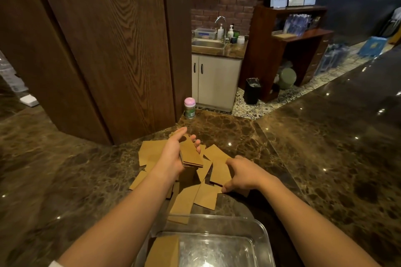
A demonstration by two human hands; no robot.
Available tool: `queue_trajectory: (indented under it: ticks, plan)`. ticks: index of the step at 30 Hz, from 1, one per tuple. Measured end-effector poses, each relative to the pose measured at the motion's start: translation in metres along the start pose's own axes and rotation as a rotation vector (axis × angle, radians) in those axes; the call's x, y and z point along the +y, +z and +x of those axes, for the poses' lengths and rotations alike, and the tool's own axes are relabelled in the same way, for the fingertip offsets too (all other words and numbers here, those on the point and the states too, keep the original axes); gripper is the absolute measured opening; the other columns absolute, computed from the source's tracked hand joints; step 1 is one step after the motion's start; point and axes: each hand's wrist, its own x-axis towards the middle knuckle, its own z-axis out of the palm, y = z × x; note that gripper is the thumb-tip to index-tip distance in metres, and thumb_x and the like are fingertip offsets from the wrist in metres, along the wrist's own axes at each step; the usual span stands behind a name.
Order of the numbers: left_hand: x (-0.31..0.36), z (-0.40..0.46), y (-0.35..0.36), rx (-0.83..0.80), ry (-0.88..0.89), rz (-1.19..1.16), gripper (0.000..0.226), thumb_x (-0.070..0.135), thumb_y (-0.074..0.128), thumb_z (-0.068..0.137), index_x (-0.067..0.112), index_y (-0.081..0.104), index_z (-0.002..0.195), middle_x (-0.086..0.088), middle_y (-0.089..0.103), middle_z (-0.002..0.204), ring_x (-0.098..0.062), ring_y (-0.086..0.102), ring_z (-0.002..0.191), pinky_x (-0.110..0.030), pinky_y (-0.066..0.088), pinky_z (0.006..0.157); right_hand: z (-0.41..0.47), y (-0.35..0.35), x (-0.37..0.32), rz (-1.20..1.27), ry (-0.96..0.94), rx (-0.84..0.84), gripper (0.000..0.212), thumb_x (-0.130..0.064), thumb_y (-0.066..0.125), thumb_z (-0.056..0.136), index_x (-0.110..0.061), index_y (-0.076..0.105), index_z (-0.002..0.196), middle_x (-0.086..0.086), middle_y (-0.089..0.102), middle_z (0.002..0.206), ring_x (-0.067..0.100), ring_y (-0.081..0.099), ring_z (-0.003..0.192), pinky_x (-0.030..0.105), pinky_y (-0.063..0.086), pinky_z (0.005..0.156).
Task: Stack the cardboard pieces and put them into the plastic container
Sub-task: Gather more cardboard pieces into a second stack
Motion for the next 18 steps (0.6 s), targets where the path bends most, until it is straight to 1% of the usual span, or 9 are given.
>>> queue_trajectory:
  ticks: [2, 4, 5, 7, 10, 12, 15, 17, 18]
  plan:
    - [-0.001, 0.002, -0.001, -0.022, 0.022, -0.003, 0.039, 0.05, 0.066, 0.089, 0.021, 0.063, 0.116, -0.015, 0.072, 0.1, -0.025, 0.072, 0.07, -0.035, 0.059, 0.06, -0.001, -0.009, 0.001, 0.195, 0.006, -0.034, 0.049, -0.045, 0.078, 0.082, -0.026, 0.057, 0.122, -0.01, 0.06, 0.109, 0.014, 0.06, 0.104, 0.029, 0.047, 0.083]
    - [-0.001, 0.004, -0.001, -0.033, 0.054, -0.011, 0.053, 0.065, 0.06, 0.085, 0.026, 0.06, 0.12, -0.014, 0.07, 0.109, -0.025, 0.072, 0.072, -0.038, 0.058, 0.062, -0.003, -0.021, -0.003, 0.287, 0.007, -0.026, 0.017, -0.036, 0.059, 0.099, -0.022, 0.057, 0.108, -0.008, 0.059, 0.097, 0.01, 0.056, 0.088, 0.027, 0.043, 0.072]
    - [-0.002, 0.005, 0.0, -0.035, 0.059, -0.018, 0.059, 0.071, 0.056, 0.082, 0.027, 0.059, 0.121, -0.014, 0.07, 0.109, -0.026, 0.072, 0.072, -0.038, 0.058, 0.062, -0.003, -0.027, -0.006, 0.373, 0.021, 0.001, 0.012, -0.03, 0.052, 0.103, -0.019, 0.056, 0.103, -0.005, 0.058, 0.093, 0.01, 0.054, 0.083, 0.028, 0.042, 0.07]
    - [-0.003, 0.005, 0.004, -0.038, 0.052, -0.03, 0.067, 0.079, 0.049, 0.078, 0.027, 0.06, 0.119, -0.015, 0.071, 0.108, -0.027, 0.073, 0.072, -0.039, 0.058, 0.06, -0.004, -0.037, -0.016, 0.658, 0.062, 0.091, 0.015, -0.019, 0.047, 0.104, -0.012, 0.059, 0.105, 0.001, 0.063, 0.093, 0.014, 0.059, 0.081, 0.029, 0.045, 0.068]
    - [-0.006, 0.005, 0.008, -0.046, 0.049, 0.056, 0.074, 0.085, 0.037, 0.075, 0.03, 0.061, 0.118, -0.014, 0.075, 0.107, -0.029, 0.075, 0.081, -0.042, 0.059, 0.063, -0.007, -0.047, -0.037, 1.046, 0.046, 0.191, 0.017, -0.014, 0.052, 0.102, -0.009, 0.067, 0.109, 0.006, 0.075, 0.1, 0.015, 0.072, 0.084, 0.025, 0.054, 0.065]
    - [-0.009, 0.005, 0.009, -0.074, 0.047, 0.163, 0.079, 0.088, 0.035, 0.068, 0.034, 0.061, 0.118, -0.011, 0.077, 0.105, -0.033, 0.074, 0.094, -0.046, 0.06, 0.07, -0.007, -0.046, -0.05, 1.072, 0.003, 0.21, 0.015, -0.016, 0.058, 0.1, -0.013, 0.071, 0.107, 0.005, 0.078, 0.1, 0.018, 0.074, 0.09, 0.031, 0.057, 0.072]
    - [-0.012, 0.002, 0.012, -0.137, 0.017, 0.174, 0.076, 0.085, 0.044, 0.064, 0.035, 0.062, 0.118, -0.01, 0.078, 0.103, -0.034, 0.074, 0.094, -0.047, 0.06, 0.067, 0.0, -0.038, -0.065, 0.949, -0.037, 0.26, 0.009, -0.019, 0.067, 0.096, -0.014, 0.072, 0.101, 0.004, 0.076, 0.098, 0.021, 0.072, 0.094, 0.041, 0.059, 0.081]
    - [-0.013, 0.001, 0.012, -0.162, -0.024, 0.084, 0.062, 0.072, 0.062, 0.071, 0.029, 0.07, 0.115, -0.013, 0.078, 0.1, -0.034, 0.075, 0.091, -0.047, 0.06, 0.066, 0.004, -0.034, -0.074, 0.809, -0.049, 0.318, 0.011, -0.026, 0.071, 0.093, -0.015, 0.072, 0.096, 0.001, 0.075, 0.098, 0.018, 0.071, 0.093, 0.041, 0.058, 0.083]
    - [-0.012, 0.001, 0.011, -0.177, -0.034, 0.048, 0.048, 0.058, 0.07, 0.077, 0.024, 0.074, 0.11, -0.015, 0.078, 0.097, -0.033, 0.075, 0.088, -0.046, 0.06, 0.065, 0.006, -0.032, -0.077, 0.733, -0.046, 0.347, 0.014, -0.03, 0.073, 0.091, -0.017, 0.072, 0.093, -0.001, 0.075, 0.097, 0.016, 0.07, 0.092, 0.04, 0.057, 0.083]
